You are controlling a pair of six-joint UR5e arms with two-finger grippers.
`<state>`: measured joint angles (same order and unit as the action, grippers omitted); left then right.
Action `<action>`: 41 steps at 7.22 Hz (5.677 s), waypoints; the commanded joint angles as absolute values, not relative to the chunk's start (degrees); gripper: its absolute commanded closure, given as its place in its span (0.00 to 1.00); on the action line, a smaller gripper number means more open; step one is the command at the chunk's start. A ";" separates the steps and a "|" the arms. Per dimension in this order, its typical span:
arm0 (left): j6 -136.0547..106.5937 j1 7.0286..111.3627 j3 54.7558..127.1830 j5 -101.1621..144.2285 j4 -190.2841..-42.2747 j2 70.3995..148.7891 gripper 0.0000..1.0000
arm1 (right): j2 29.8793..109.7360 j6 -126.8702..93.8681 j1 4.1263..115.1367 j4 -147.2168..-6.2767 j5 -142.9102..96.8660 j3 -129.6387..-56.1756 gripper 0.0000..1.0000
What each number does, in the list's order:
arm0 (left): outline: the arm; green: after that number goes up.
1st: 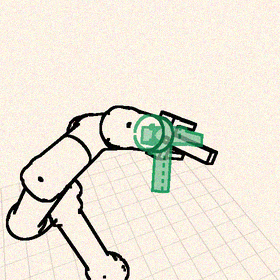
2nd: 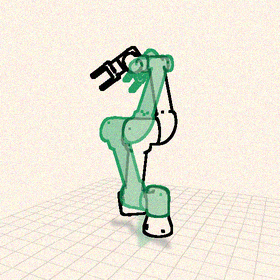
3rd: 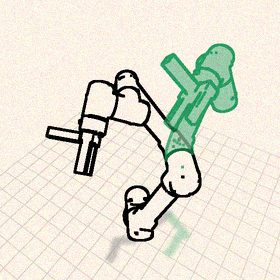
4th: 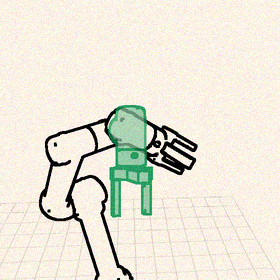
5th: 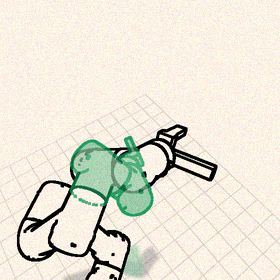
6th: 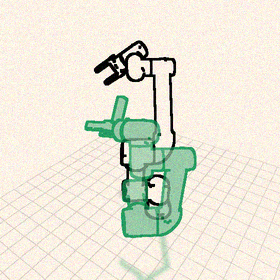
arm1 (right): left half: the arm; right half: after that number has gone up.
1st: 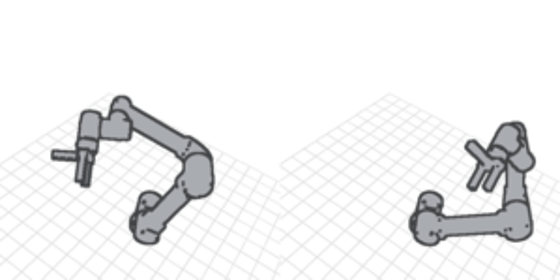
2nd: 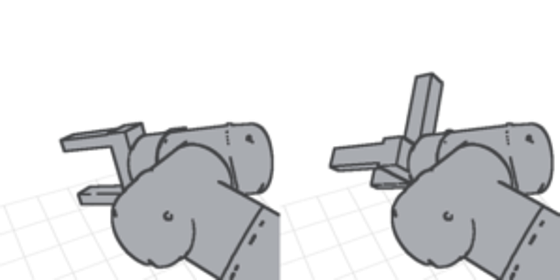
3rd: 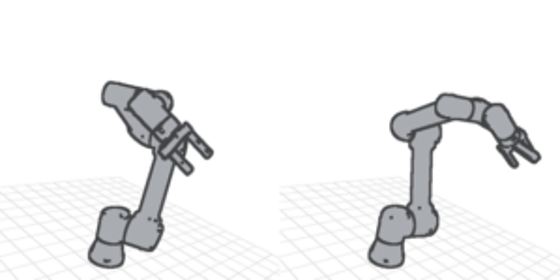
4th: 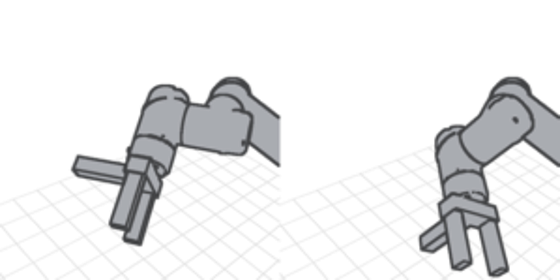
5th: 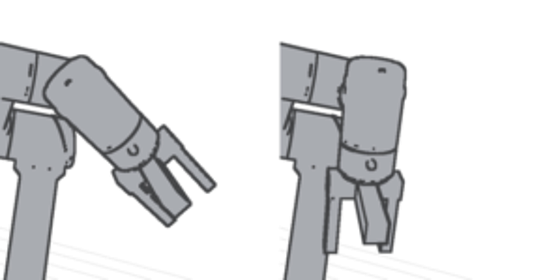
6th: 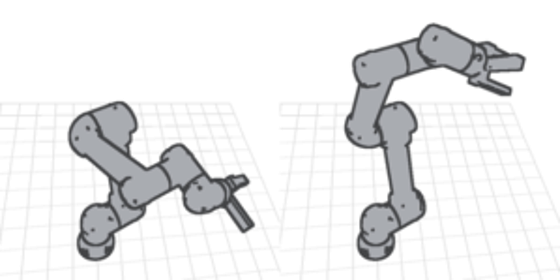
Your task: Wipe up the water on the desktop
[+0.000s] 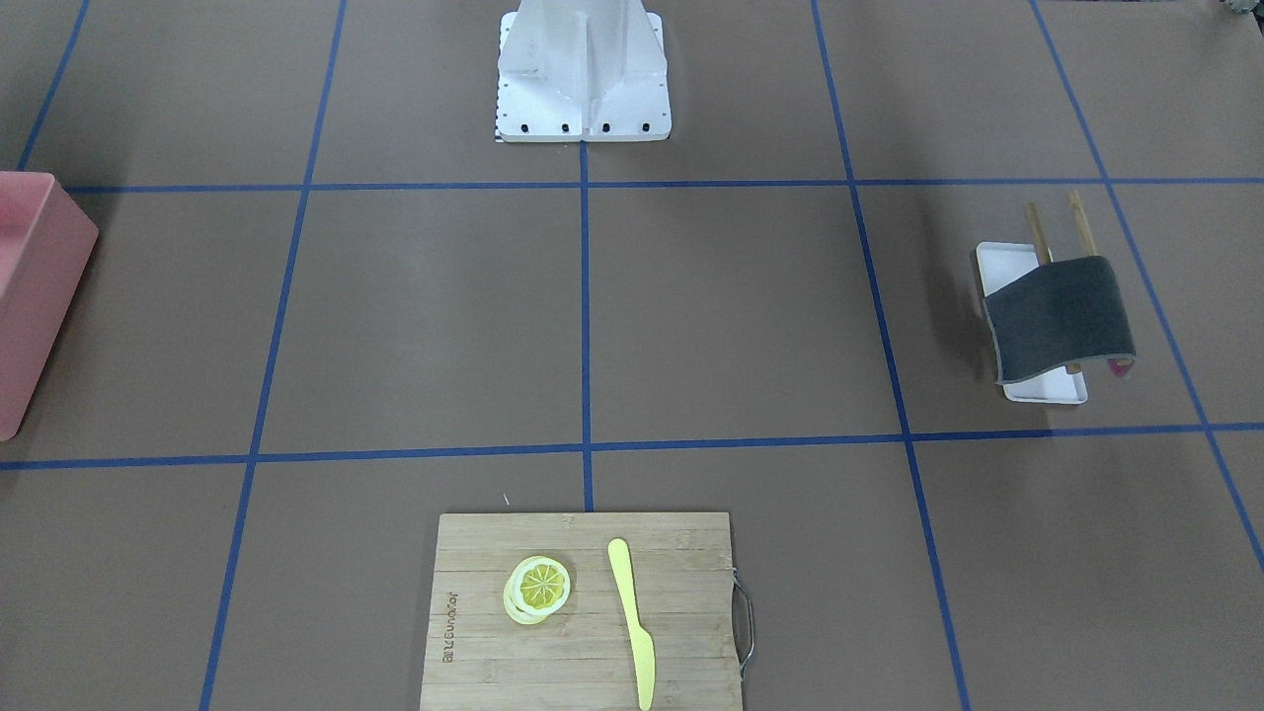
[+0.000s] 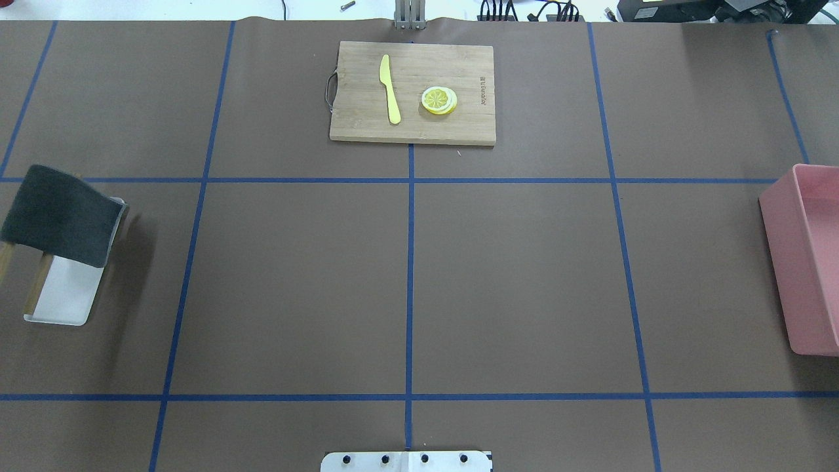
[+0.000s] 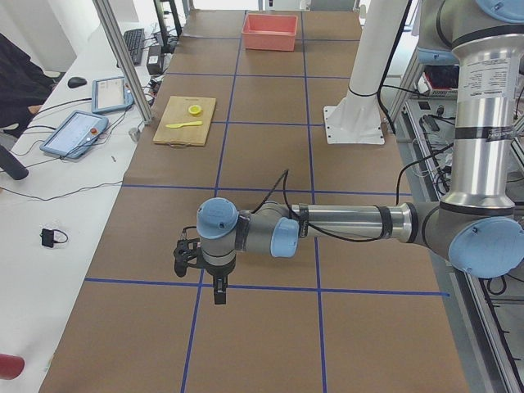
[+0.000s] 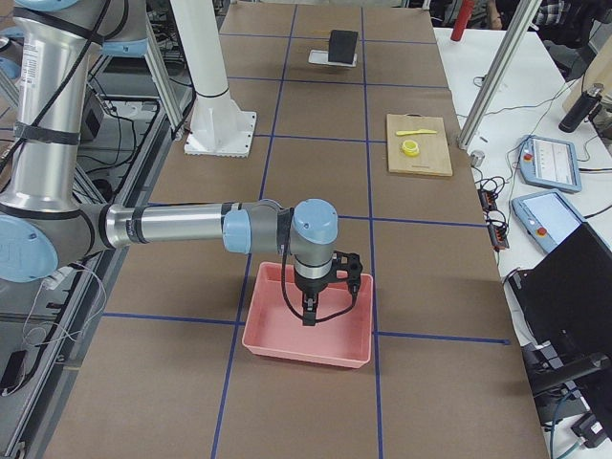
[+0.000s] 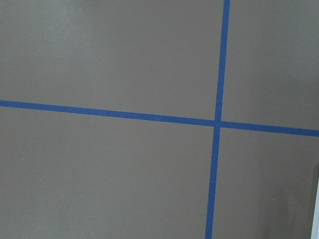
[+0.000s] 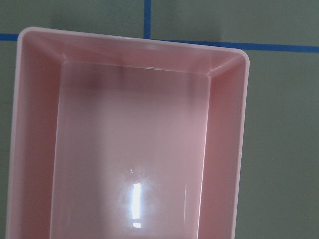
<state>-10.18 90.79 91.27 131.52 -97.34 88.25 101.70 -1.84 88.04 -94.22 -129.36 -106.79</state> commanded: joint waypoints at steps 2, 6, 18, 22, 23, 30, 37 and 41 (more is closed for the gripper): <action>-10.20 90.79 91.49 131.75 -97.65 88.24 0.02 | 101.69 -1.85 88.15 -94.22 -130.25 -107.14 0.00; -10.20 90.79 91.41 131.75 -97.91 88.24 0.02 | 101.34 -1.85 88.15 -94.22 -130.78 -107.23 0.00; -10.37 90.18 91.32 131.57 -97.82 88.51 0.02 | 100.99 -1.85 88.15 -94.04 -130.96 -107.49 0.00; -10.72 88.86 92.72 133.33 -98.35 91.40 0.02 | 100.72 -1.76 88.24 -94.04 -132.63 -108.10 0.00; -10.72 88.51 93.16 133.33 -98.44 92.19 0.02 | 100.03 -1.67 88.16 -93.87 -132.98 -108.45 0.00; -34.57 77.45 87.99 141.59 -118.33 94.31 0.02 | 97.13 -2.02 88.07 -93.60 -135.61 -106.61 0.00; -49.48 71.19 87.19 144.65 -132.10 92.02 0.53 | 96.68 -2.11 87.63 -93.87 -136.93 -106.52 0.00; -48.96 71.37 87.45 148.09 -132.10 90.35 0.66 | 96.06 -2.11 87.54 -94.22 -137.02 -106.52 0.00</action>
<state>-49.02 71.30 87.42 147.29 -132.12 90.55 96.16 -2.11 87.60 -94.16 -136.95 -106.52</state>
